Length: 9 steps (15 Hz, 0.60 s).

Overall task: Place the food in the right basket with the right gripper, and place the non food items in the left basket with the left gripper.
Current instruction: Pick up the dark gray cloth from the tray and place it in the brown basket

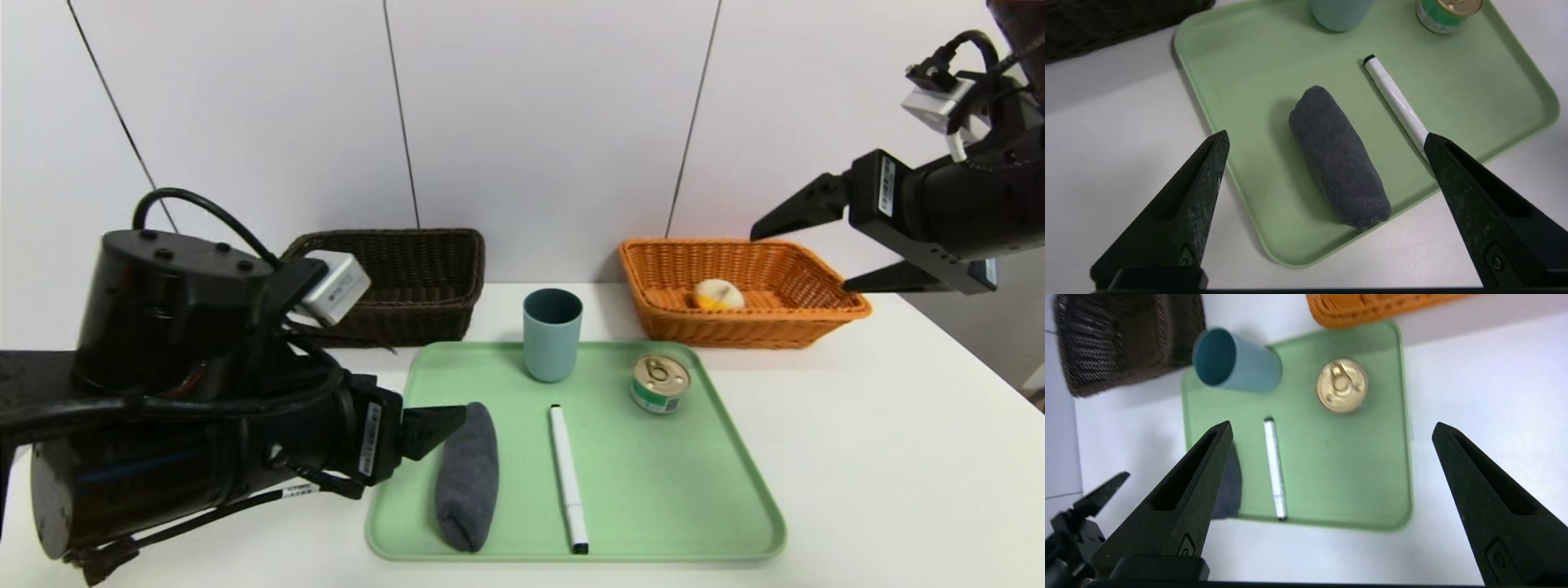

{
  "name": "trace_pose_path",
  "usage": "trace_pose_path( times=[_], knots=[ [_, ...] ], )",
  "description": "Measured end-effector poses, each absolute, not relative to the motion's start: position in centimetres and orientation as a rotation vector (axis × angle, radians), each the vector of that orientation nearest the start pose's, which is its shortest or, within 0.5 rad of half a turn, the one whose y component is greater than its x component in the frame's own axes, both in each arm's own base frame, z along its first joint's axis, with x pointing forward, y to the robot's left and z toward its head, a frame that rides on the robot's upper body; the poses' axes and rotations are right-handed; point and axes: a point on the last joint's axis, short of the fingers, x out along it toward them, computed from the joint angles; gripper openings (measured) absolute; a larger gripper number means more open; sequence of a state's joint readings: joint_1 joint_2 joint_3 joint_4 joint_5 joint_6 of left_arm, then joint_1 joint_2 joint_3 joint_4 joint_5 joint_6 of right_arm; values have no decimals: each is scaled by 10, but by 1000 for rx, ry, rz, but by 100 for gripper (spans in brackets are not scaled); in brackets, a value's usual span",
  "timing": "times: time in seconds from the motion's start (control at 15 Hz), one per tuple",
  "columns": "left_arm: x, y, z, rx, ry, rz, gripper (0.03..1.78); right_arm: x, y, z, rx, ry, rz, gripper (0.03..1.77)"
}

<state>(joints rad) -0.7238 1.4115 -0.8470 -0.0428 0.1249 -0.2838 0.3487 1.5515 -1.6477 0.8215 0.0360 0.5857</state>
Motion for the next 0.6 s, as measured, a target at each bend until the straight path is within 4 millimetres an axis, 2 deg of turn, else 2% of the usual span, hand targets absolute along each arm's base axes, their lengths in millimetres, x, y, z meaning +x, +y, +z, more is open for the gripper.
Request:
trace_pose_path(
  times=[0.13,0.33,0.47,0.6],
  knots=[
    [180,-160,219,-83,672,-474,169,214,80,314,388,826,158,169],
    [190,-177,220,-89,846,-407,169,201,72,297,161,765,231,169],
    [198,-188,219,-62,918,-382,169,195,64,296,1,698,245,169],
    [206,-203,218,-57,977,-360,169,186,59,295,-42,749,243,169]
  ],
)
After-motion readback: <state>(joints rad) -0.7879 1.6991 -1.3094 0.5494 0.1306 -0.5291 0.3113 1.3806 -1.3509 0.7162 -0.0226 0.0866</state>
